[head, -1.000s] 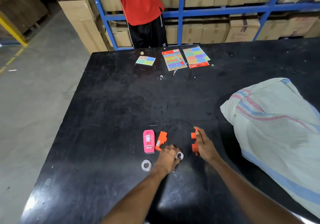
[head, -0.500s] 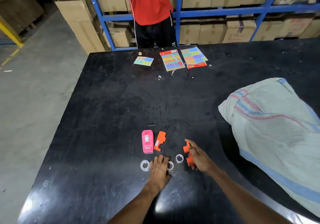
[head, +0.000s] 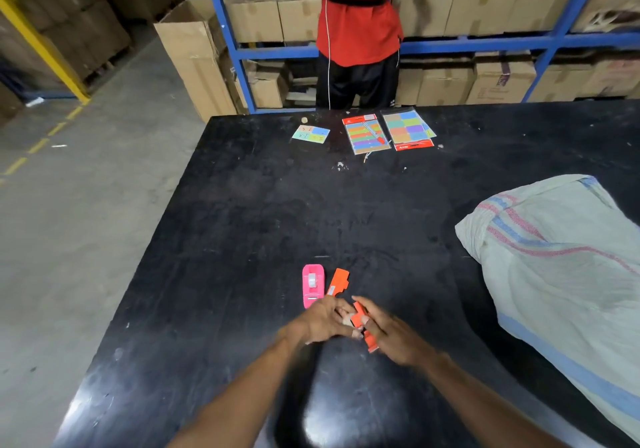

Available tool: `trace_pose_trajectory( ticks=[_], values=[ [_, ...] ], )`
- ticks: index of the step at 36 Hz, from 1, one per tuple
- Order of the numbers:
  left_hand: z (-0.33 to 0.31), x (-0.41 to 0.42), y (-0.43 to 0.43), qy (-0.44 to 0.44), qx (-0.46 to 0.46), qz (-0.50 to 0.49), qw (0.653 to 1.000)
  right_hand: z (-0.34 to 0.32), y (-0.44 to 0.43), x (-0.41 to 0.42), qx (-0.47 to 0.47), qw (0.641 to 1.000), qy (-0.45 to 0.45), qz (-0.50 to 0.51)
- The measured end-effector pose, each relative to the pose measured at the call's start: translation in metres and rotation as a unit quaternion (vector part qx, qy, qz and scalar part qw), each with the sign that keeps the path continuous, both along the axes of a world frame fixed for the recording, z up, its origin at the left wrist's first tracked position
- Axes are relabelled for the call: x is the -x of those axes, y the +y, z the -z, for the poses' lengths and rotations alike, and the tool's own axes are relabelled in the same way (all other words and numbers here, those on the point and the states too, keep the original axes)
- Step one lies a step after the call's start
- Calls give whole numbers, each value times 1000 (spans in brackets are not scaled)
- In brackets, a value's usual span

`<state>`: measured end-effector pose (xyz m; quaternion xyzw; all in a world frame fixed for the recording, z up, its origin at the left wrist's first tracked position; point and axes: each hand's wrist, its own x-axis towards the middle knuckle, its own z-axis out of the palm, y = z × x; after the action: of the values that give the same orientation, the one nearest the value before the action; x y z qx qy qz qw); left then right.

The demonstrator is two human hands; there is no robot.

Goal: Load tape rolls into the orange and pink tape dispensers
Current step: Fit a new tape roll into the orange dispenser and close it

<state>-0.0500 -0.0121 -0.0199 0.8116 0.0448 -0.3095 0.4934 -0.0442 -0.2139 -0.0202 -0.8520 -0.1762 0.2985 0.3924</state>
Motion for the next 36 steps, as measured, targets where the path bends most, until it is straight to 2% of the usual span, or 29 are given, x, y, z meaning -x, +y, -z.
trace_pose_trajectory(
  ticks=[9,11,15,21,28,32,34,36],
  values=[
    [-38,-12,12,98,82,38,991,-15,5,-1,-57,998,31,20],
    [-38,-15,13,121,105,14,987,-13,4,-3,-67,997,32,17],
    [-38,-20,16,129,122,-29,984,-11,1,-9,-76,996,40,19],
    [-43,-30,18,151,138,-17,979,-17,8,-14,-92,993,66,21],
    [-42,-43,4,136,171,-86,972,-5,12,-21,-207,957,148,137],
    [-26,-57,-8,82,123,-199,969,-6,13,-29,-242,933,170,205],
    [-8,-66,-10,22,47,-241,969,-7,12,-33,-260,916,176,251],
    [13,-74,-11,-47,-56,-236,969,-4,9,-37,-263,906,177,280]
  ],
)
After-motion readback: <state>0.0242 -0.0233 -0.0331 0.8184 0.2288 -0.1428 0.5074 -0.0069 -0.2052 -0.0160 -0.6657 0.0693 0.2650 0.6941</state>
